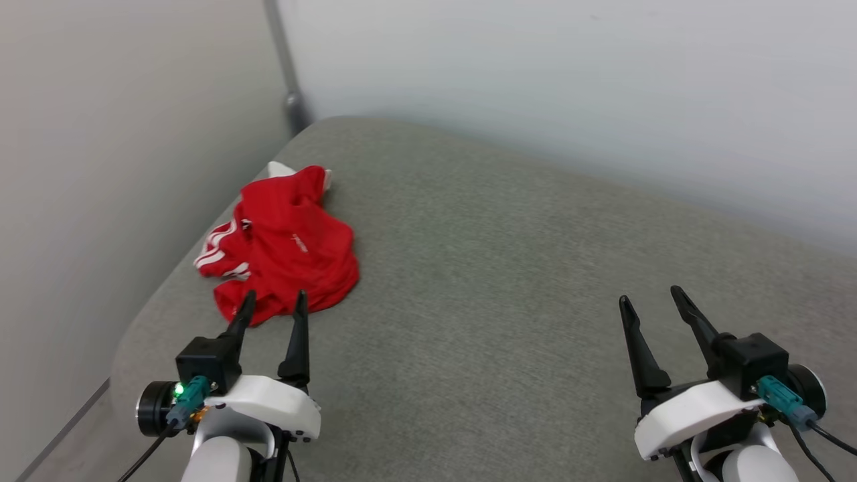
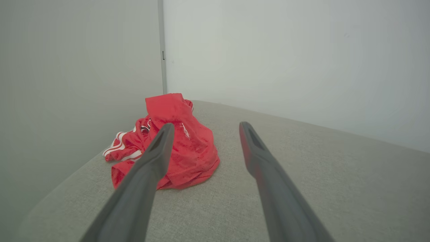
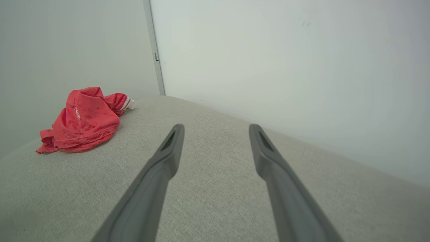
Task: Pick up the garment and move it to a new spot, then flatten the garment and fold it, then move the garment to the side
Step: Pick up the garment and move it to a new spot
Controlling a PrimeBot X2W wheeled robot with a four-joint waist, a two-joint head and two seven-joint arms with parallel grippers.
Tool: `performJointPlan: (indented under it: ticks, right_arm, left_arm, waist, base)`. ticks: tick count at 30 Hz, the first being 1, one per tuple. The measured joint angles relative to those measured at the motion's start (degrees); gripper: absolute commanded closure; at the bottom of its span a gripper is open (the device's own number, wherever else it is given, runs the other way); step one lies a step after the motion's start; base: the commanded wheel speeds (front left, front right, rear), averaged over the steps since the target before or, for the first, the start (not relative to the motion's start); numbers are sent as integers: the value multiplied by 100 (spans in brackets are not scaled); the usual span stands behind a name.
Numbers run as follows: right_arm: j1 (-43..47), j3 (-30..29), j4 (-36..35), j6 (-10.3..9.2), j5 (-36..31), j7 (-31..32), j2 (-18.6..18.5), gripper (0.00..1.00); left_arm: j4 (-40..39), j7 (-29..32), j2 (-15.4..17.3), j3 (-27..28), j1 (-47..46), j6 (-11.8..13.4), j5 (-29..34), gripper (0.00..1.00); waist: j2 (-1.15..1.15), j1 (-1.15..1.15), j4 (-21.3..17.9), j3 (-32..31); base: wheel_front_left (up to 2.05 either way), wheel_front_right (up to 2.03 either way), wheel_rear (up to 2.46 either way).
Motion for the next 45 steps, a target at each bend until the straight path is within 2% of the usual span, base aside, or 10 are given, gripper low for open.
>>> performJointPlan:
  ticks: [4, 9, 20, 24, 28, 36, 42, 45]
  right_arm:
    - [-105, 158, 1, -1, 36, 11, 1, 0]
    - [-259, 299, 80, 0, 46, 15, 2, 0]
    - [-355, 256, 204, -1, 146, -41, 2, 0]
    - [-472, 310, 92, 0, 138, 56, 4, 0]
    - [-672, 318, -96, -1, 43, 168, 5, 0]
    - [-1010, 274, -283, -1, -165, 268, 4, 0]
    - [-1150, 260, -305, -1, -177, 213, 3, 0]
    - [-1217, 269, -282, -1, -176, 183, 3, 0]
  left_arm:
    - [-57, -1, 19, 153, -9, 12, 3, 0]
    - [-100, -1, 25, 323, -4, 23, 0, 0]
    - [100, -2, 71, 381, -344, -10, 123, 0]
    - [490, 142, 276, 476, -859, -15, 26, 0]
    - [846, 624, 593, 558, -1705, -70, -148, 0]
    - [1971, 2288, 1443, 482, -3009, -191, -753, 0]
    - [2840, 3534, 1933, 279, -3313, -207, -1454, 0]
    - [3151, 3914, 2156, 252, -3320, -207, -1729, 0]
  waist:
    - [0, 0, 318, 44]
    - [0, 0, 448, 175]
    - [0, 0, 433, 190]
    - [0, 0, 259, 316]
    - [0, 0, 15, 620]
    - [0, 1, -553, 1381]
    - [0, 1, -975, 1864]
    - [0, 1, -1147, 2054]
  base:
    - [0, 0, 0]
    - [0, 0, 0]
    - [0, 0, 0]
    - [0, 0, 0]
    - [0, 0, 0]
    - [0, 0, 0]
    - [0, 0, 0]
    - [0, 0, 0]
